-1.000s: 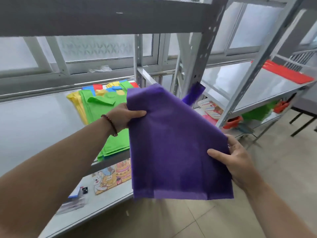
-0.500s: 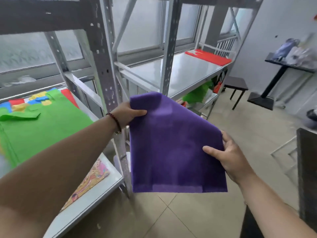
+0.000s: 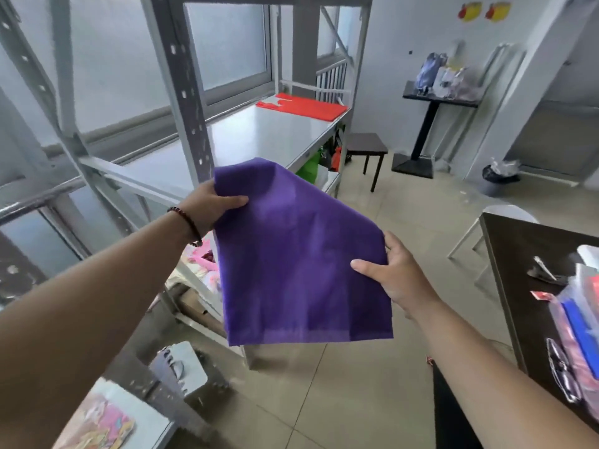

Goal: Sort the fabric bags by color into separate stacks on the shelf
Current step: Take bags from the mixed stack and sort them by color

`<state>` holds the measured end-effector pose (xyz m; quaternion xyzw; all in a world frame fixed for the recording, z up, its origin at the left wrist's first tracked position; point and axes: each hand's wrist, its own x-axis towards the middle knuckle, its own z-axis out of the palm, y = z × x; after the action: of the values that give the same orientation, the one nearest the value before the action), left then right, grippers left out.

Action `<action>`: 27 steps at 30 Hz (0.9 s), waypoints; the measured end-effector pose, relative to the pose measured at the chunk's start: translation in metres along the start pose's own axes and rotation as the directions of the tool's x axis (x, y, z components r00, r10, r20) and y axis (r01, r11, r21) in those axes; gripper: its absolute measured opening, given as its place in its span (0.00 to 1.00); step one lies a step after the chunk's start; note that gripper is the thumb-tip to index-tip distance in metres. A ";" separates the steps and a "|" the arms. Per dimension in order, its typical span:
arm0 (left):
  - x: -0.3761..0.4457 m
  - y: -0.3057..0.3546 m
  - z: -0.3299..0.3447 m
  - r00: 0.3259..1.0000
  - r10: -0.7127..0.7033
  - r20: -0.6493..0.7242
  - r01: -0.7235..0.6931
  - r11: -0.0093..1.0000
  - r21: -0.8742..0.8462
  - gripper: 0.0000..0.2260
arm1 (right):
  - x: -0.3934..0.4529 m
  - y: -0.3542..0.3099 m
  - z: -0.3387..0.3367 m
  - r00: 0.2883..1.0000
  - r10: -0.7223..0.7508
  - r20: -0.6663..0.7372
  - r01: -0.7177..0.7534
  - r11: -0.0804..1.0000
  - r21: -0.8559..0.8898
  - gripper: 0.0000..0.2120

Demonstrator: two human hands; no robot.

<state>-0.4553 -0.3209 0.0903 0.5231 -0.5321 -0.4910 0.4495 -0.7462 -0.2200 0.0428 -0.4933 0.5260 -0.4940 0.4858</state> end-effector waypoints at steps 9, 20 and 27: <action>0.138 0.016 0.030 0.999 0.037 0.001 -0.037 0.998 0.042 0.14 | 0.120 -0.007 -0.021 0.997 -0.032 -0.071 0.032 0.999 -0.013 0.19; 0.284 0.026 0.073 0.999 0.010 -0.044 -0.011 1.000 -0.028 0.14 | 0.298 -0.016 -0.086 0.995 -0.063 0.071 0.070 0.993 -0.096 0.22; 0.375 0.043 0.124 0.991 -0.030 -0.131 0.017 0.995 -0.101 0.17 | 0.423 -0.030 -0.141 0.966 -0.075 0.248 0.122 0.977 -0.177 0.23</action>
<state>-0.6012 -0.6899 0.1054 0.5379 -0.4696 -0.4864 0.5036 -0.9032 -0.6381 0.0682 -0.6191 0.4830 -0.4019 0.4711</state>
